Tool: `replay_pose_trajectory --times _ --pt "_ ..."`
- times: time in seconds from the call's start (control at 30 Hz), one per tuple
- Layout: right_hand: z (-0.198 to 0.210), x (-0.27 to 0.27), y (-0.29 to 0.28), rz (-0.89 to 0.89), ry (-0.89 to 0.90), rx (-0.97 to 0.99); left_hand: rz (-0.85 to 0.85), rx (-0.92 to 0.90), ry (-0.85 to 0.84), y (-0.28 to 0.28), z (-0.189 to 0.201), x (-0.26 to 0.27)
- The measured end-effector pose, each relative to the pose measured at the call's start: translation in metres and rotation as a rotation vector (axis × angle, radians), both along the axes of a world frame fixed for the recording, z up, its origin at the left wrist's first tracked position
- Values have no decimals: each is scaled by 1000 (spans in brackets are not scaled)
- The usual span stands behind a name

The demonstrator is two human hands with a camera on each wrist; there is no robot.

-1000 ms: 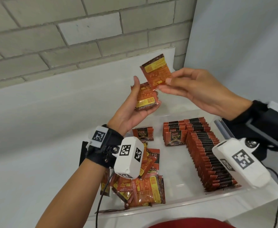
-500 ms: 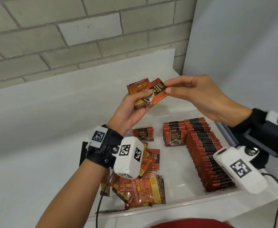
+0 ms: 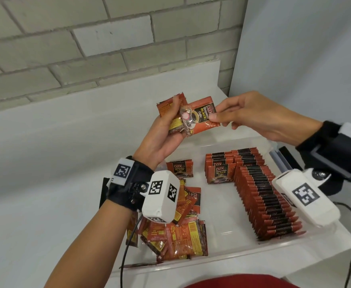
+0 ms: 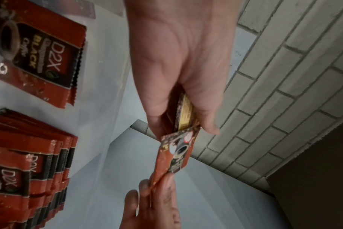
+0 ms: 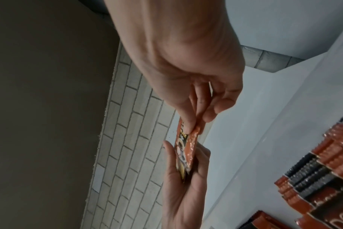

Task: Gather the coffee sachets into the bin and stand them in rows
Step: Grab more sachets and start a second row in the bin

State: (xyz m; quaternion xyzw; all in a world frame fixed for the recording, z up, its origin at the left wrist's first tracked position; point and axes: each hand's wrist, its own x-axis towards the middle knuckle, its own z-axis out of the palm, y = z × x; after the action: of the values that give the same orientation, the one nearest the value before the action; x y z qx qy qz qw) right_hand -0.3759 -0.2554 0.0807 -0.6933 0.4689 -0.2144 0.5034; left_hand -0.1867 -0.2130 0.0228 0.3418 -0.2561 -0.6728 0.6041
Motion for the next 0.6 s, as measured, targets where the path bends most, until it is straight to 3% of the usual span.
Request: replay_pose_trajectory --times 0.17,0.33,0.6 --pt "18 -8 13 311 243 -74 141 79 79 -3 -2 5" --pt "-5 -3 45 691 597 -223 169 76 103 -3 0 1" --pt "-31 1 63 846 925 -495 166 74 119 -1 2 1"
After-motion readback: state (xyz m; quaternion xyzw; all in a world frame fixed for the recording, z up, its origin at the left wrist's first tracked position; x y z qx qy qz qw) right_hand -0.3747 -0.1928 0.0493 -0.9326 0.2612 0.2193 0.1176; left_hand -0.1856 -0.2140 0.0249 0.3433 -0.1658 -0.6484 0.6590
